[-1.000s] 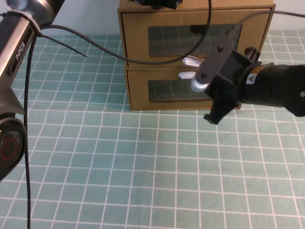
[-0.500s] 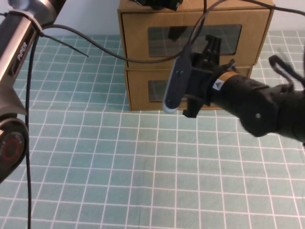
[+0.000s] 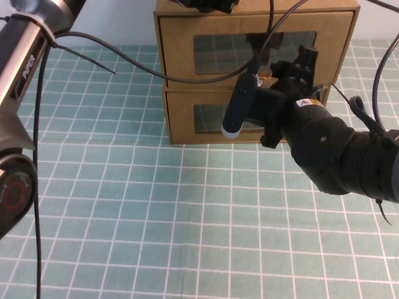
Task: Open the shoe box
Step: 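Pull the top drawer of the cardboard box fully open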
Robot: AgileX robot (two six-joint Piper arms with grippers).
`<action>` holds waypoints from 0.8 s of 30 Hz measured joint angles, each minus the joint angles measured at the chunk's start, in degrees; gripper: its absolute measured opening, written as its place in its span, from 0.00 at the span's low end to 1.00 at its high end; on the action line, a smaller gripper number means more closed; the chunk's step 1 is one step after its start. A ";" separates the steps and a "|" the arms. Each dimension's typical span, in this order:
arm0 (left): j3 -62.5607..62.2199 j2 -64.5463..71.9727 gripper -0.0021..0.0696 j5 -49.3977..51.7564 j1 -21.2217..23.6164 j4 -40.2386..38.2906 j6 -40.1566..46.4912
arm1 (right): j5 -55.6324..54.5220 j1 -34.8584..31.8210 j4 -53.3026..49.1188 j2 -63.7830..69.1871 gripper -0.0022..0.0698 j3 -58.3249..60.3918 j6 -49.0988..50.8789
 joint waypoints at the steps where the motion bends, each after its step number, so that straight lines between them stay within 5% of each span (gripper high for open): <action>1: 0.00 0.00 0.02 0.00 0.00 0.00 0.00 | 0.44 0.00 1.14 0.00 0.56 0.00 -0.24; 5: 0.00 0.00 0.02 0.00 0.00 0.00 -0.48 | 1.09 0.04 2.65 0.00 0.65 0.00 -0.40; 24: 0.00 0.00 0.02 0.00 0.00 -0.34 -0.83 | 3.58 0.04 1.37 6.94 0.54 -6.99 -1.90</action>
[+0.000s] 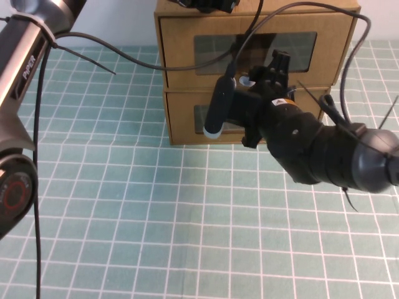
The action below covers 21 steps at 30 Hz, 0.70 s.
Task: Open the shoe box
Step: 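Pull the top drawer of the cardboard box fully open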
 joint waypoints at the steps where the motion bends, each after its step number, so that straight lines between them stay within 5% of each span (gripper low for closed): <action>1: 0.00 0.00 0.02 0.00 0.00 0.00 0.00 | -0.13 0.00 0.43 0.54 0.54 -0.68 -0.31; 12: 0.00 0.12 0.02 0.00 0.11 -0.10 0.00 | -2.30 0.00 4.52 3.08 0.36 -3.65 -6.68; 16: 0.00 0.22 0.02 0.22 0.46 -0.74 0.00 | -2.78 0.09 6.20 3.08 0.20 -4.15 -10.41; 21: 0.00 0.32 0.02 0.71 0.97 -1.42 0.00 | -2.80 0.13 7.32 3.08 0.20 -4.38 -11.46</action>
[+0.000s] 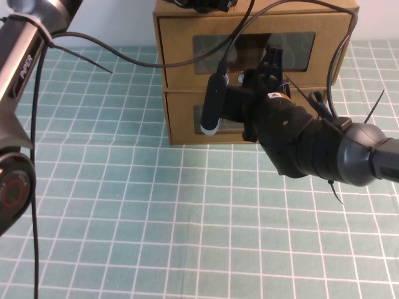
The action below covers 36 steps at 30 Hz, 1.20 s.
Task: Open the shoe box
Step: 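Pull the top drawer of the cardboard box fully open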
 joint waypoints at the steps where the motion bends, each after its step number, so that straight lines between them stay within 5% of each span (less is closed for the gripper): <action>1: 0.00 0.00 0.02 0.00 0.10 -0.19 0.00 | 0.00 0.00 0.26 0.00 0.20 0.00 -0.38; 17: 0.00 0.30 0.02 1.13 0.24 0.15 -0.28 | -3.05 5.32 17.28 -4.91 0.19 1.53 -8.29; 36: 0.00 0.30 0.02 1.13 0.24 0.55 -2.55 | -6.62 16.01 25.73 -18.85 0.19 16.78 -7.07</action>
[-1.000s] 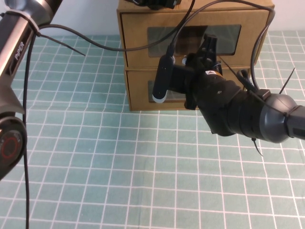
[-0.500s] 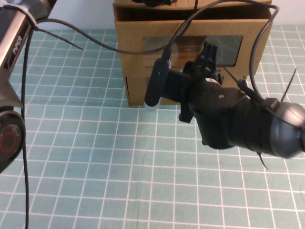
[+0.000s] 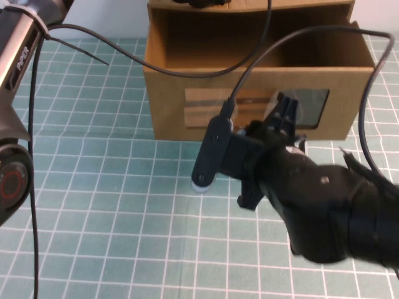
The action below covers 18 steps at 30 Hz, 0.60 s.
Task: Open the shoe box
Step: 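Pull the top drawer of the cardboard box fully open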
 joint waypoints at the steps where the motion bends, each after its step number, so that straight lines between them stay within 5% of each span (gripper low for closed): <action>1: 0.00 0.00 0.02 0.00 0.00 0.00 -0.08 | -0.60 0.83 0.12 -0.70 0.19 0.60 0.73; 18: 0.00 0.00 0.02 0.09 0.11 0.00 -0.91 | -2.76 6.92 -0.40 -2.25 0.19 8.87 9.10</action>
